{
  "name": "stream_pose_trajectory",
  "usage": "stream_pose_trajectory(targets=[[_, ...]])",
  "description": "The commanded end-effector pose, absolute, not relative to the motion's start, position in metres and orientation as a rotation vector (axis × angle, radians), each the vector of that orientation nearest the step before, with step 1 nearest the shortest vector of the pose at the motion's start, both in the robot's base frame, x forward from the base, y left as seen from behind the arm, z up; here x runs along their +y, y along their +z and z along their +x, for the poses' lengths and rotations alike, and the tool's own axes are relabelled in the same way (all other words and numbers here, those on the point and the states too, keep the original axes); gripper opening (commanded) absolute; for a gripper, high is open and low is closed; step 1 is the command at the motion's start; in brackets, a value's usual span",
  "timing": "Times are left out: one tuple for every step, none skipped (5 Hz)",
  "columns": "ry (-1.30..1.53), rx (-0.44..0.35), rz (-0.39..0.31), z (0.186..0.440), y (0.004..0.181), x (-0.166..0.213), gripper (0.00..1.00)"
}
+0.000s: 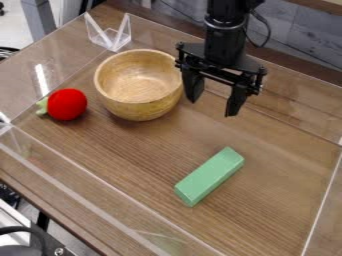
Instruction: Move the red fruit to the left
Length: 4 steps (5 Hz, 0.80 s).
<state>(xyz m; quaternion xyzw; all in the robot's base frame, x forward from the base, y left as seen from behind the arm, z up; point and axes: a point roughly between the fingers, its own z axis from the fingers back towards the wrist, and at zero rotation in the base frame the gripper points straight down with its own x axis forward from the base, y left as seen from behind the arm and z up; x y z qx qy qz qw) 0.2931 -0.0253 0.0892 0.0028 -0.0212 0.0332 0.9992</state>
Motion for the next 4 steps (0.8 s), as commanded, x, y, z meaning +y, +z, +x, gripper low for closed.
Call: stream_pose_trajectory(targets=[[0.077, -0.092, -0.003, 0.3034, 0.1046, -0.0229, 1.0], [0.075, -0.092, -0.002, 0.3046, 0.1052, -0.0224, 1.0], [0.075, -0.083, -0.001, 0.3024, 0.1038, -0.0232, 1.0], [0.077, -0.077, -0.001, 0.3003, 0.1035, -0.0239, 1.0]])
